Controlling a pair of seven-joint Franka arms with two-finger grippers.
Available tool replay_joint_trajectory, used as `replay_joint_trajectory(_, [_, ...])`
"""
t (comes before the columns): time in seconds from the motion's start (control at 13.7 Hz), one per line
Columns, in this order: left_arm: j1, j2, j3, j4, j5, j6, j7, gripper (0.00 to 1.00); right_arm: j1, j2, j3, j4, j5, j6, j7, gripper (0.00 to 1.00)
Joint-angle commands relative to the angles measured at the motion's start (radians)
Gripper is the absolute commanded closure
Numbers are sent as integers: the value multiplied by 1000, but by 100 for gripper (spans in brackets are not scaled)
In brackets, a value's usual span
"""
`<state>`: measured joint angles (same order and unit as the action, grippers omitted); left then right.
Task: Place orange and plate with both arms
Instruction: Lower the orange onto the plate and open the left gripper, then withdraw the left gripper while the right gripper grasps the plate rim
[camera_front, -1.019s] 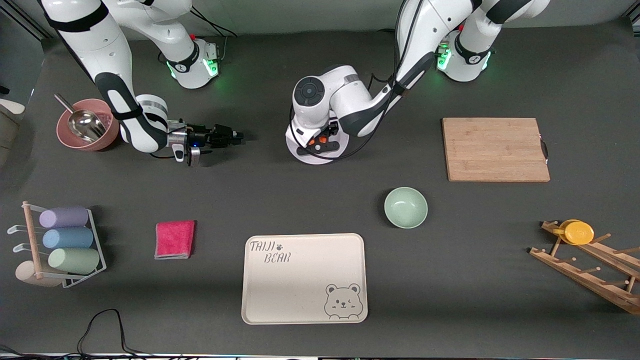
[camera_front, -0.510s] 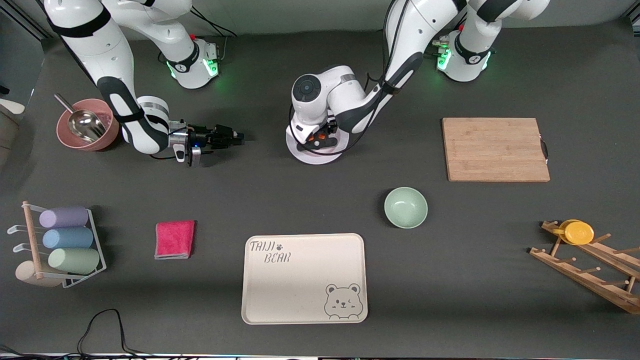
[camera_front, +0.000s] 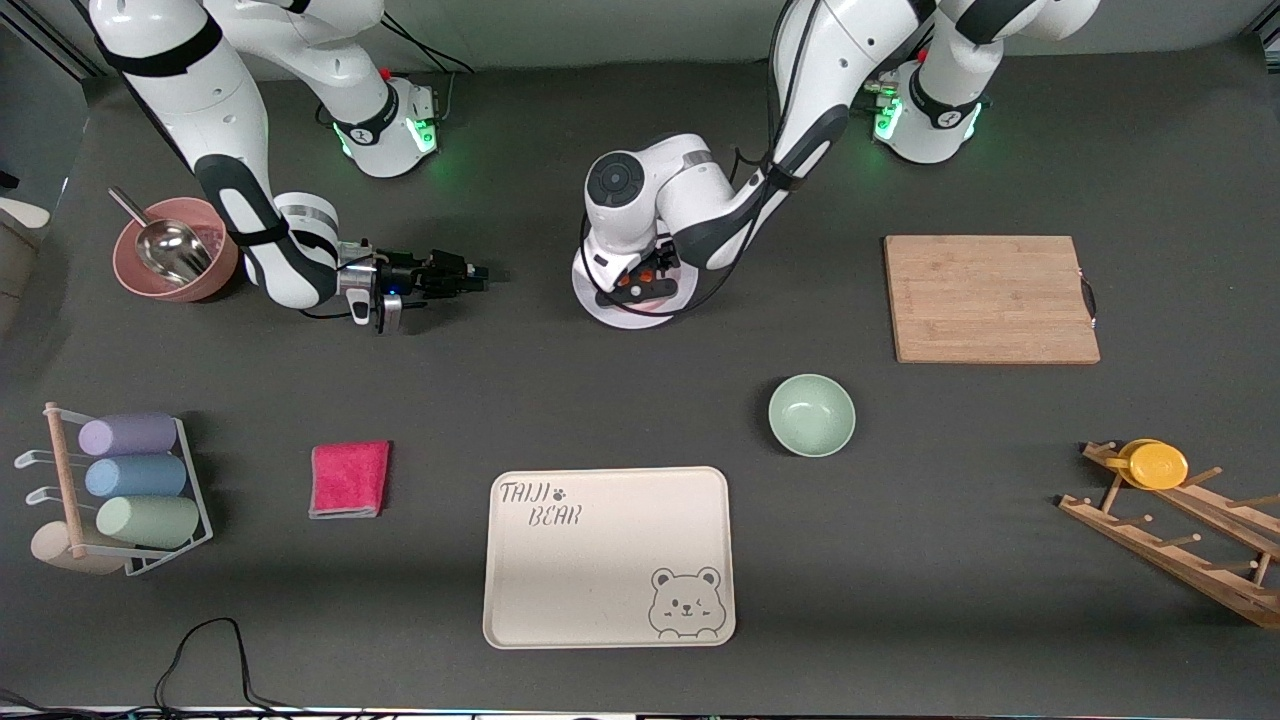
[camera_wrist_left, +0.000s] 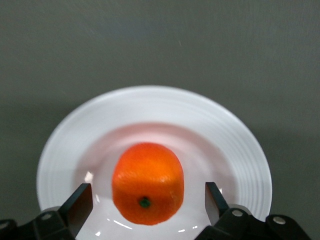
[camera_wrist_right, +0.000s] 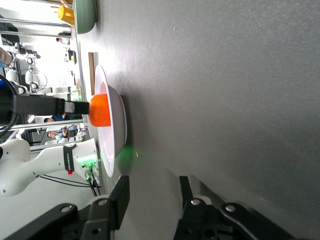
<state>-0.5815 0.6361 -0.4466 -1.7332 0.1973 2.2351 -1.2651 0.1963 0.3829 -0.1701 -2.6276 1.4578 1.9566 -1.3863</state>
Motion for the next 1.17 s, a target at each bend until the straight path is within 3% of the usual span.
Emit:
replay_joint_trajectory(0.0, [98,-136,0,3,14,-124,63,0,34,36,4,11,85,-15,-53,53])
replay_joint_trajectory(0.29, [305,-286,-1,3,-1,-258,223,1,152,45,9,26,255,-15,-62,53])
replay_joint_trajectory(0.66, [546,-420,2,3,-19,-422,599,1,256,68,52,60,450,-13,-63,53])
replay_joint_trajectory(0.73, [545,-456,46,3,-51,-448,668,1,271,77,57,70,478,-13,-63,53])
replay_joint_trajectory(0.95, [431,-542,352,-2,-119,-540,927,1,290,103,93,98,555,-11,-76,53])
replay_joint_trajectory(1.09, [439,-581,439,0,-124,-583,1093,0,293,111,128,112,599,-5,-76,53])
